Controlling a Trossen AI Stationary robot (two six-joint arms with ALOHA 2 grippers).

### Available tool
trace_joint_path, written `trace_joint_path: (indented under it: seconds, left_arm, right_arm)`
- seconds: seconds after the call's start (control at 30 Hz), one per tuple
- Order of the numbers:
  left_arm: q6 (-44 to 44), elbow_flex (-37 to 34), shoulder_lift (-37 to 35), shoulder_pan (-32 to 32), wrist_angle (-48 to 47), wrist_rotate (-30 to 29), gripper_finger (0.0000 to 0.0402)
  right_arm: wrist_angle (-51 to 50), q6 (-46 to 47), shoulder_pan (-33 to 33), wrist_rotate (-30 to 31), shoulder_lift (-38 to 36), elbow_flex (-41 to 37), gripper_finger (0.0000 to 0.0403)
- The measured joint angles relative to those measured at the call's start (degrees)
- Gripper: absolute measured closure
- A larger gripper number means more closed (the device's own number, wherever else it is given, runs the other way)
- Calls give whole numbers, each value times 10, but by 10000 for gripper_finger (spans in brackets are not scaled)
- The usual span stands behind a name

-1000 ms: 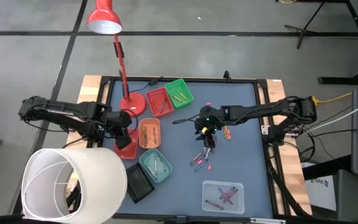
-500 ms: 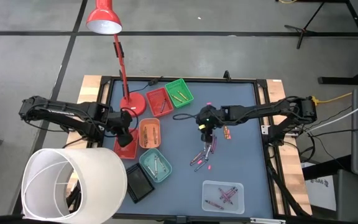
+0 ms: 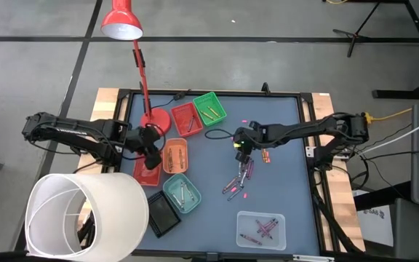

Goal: Sort crayons
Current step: Put the yellow crayon into the green basket

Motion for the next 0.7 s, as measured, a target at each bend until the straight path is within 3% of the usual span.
trace_joint_path:
  seconds: [0.27,0.7]
  left_arm:
    - [54,0,0,0,107,0,313]
    - [62,0,0,0,113,0,313]
  right_arm:
    - [19,1,0,0,44,0,259]
    - [45,25,0,0,54,0,259]
